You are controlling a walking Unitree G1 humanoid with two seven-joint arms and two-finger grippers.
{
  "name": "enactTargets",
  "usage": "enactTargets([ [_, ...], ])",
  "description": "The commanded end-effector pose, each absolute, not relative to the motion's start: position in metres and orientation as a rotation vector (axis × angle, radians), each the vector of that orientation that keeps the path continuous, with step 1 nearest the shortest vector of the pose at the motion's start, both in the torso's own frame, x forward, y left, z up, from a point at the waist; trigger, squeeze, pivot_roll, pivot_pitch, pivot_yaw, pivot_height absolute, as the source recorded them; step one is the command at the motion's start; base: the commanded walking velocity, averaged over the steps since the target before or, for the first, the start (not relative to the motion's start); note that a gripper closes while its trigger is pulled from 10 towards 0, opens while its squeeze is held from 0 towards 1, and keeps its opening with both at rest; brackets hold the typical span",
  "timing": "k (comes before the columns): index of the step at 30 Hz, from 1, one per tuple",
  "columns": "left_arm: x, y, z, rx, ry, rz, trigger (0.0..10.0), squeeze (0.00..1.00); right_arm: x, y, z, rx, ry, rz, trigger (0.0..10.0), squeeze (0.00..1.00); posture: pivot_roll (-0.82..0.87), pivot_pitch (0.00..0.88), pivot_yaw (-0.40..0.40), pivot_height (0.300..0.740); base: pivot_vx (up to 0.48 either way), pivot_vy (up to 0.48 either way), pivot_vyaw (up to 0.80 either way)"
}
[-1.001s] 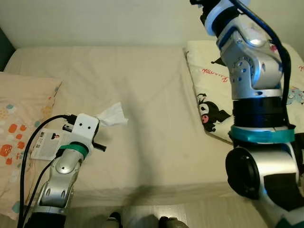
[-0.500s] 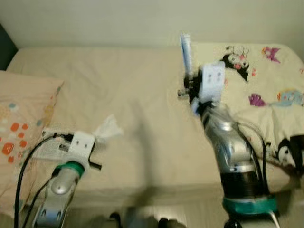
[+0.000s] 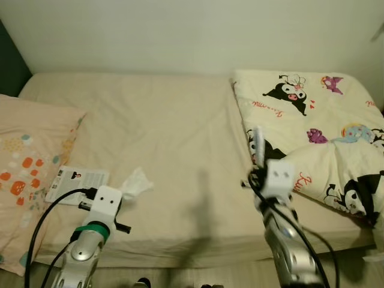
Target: Clean up the room
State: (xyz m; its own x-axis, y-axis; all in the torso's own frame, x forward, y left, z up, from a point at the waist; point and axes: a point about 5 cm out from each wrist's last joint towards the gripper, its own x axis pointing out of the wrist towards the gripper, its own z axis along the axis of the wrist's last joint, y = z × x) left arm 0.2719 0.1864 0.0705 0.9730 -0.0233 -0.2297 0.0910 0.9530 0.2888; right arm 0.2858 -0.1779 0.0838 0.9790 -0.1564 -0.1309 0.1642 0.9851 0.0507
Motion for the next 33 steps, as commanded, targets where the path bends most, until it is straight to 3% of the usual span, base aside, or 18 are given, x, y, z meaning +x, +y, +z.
enactTargets([
  [1,0.276,0.184,0.073,0.305,0.22,-0.07,10.0,0.0,0.276,-0.183,0.069,0.092,0.173,-0.217,10.0,0.0,0.09,0.027,0.011,0.74,0.0,0.0,0.0],
  [8,0.287,0.18,0.081,0.303,0.202,-0.087,10.0,0.0,0.254,-0.189,0.051,0.118,0.224,-0.291,10.0,0.0,0.1,0.016,0.028,0.74,0.0,0.0,0.0],
  [9,0.285,0.179,0.07,0.271,0.236,-0.079,10.0,0.0,0.244,-0.188,0.041,0.116,0.244,-0.31,10.0,0.0,0.07,0.002,0.077,0.74,0.0,0.0,0.0],
  [14,0.27,0.175,0.044,0.244,0.312,-0.089,10.0,0.0,0.231,-0.191,0.031,0.145,0.271,-0.365,10.0,0.0,0.04,0.0,0.084,0.74,0.0,0.0,0.0],
  [22,0.267,0.155,0.037,0.275,0.313,-0.177,10.0,0.0,0.232,-0.194,0.029,0.145,0.268,-0.362,10.0,0.0,0.02,0.0,0.095,0.74,0.0,0.0,0.0],
  [30,0.274,0.157,0.038,0.301,0.306,-0.142,10.0,0.0,0.237,-0.19,0.033,0.134,0.245,-0.339,10.0,0.0,0.01,0.0,0.102,0.74,0.0,0.0,0.0],
  [33,0.282,0.155,0.047,0.299,0.261,-0.124,10.0,0.0,0.238,-0.189,0.032,0.129,0.256,-0.321,10.0,0.0,0.01,0.0,0.093,0.74,0.0,0.0,-0.8],
])
